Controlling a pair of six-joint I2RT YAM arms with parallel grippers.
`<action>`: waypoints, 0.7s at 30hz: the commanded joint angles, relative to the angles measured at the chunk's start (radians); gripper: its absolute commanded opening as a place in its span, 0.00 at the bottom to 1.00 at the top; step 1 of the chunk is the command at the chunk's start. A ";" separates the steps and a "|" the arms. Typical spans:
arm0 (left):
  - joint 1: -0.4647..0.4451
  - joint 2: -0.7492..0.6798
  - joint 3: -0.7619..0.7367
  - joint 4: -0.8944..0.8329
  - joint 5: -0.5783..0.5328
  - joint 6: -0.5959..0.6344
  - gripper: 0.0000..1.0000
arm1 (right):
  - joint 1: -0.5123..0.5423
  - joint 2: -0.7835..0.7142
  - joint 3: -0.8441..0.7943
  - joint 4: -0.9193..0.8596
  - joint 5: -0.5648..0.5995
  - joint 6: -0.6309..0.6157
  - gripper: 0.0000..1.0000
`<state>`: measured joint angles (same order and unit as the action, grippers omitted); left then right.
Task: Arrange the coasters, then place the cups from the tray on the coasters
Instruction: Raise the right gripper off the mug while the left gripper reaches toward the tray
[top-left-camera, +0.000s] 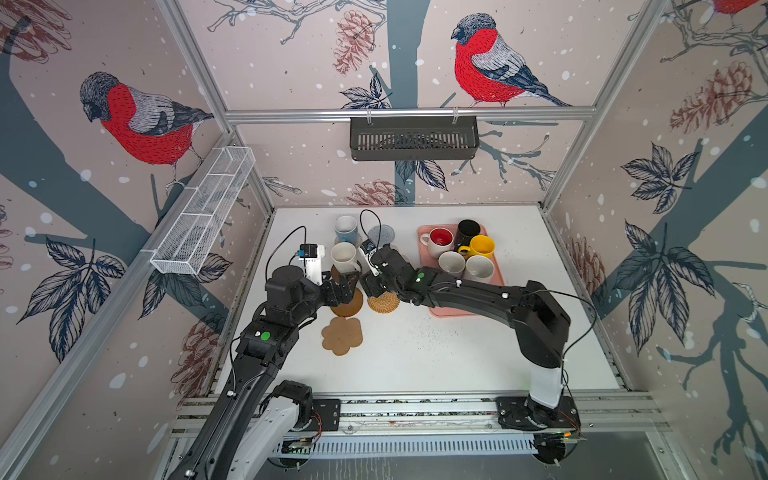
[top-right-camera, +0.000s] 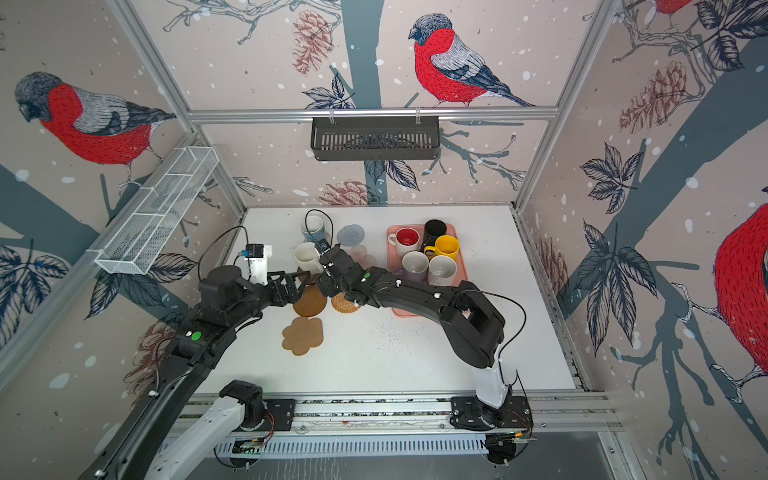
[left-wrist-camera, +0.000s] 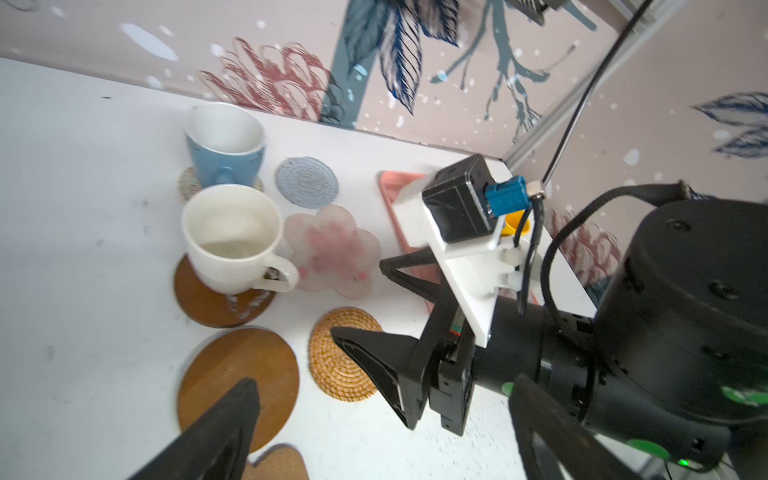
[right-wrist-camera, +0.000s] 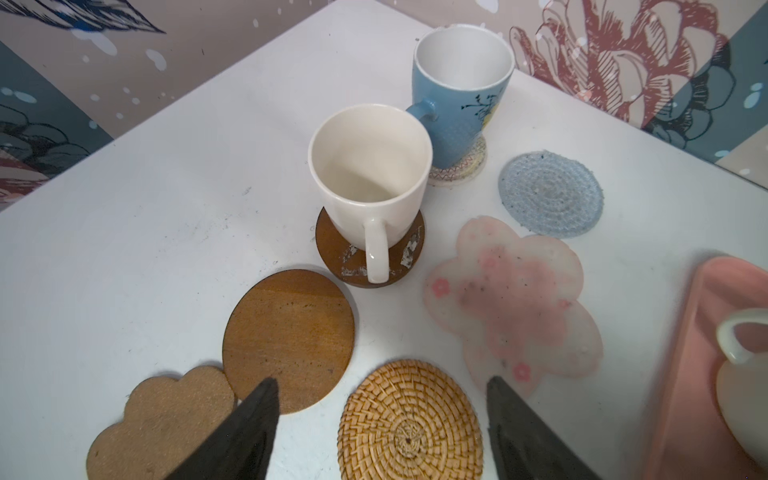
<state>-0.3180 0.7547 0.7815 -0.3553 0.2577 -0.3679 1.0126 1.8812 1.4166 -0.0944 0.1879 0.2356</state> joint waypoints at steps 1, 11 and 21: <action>-0.103 0.035 0.028 -0.008 -0.102 -0.020 0.94 | -0.001 -0.102 -0.115 0.074 0.027 0.055 0.79; -0.362 0.239 0.083 0.087 -0.286 -0.062 0.96 | -0.056 -0.447 -0.433 -0.001 0.160 0.222 0.77; -0.460 0.421 0.116 0.218 -0.303 -0.061 0.96 | -0.196 -0.761 -0.658 -0.110 0.173 0.405 0.77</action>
<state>-0.7746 1.1477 0.8906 -0.2287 -0.0498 -0.4305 0.8417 1.1687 0.7952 -0.1593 0.3588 0.5606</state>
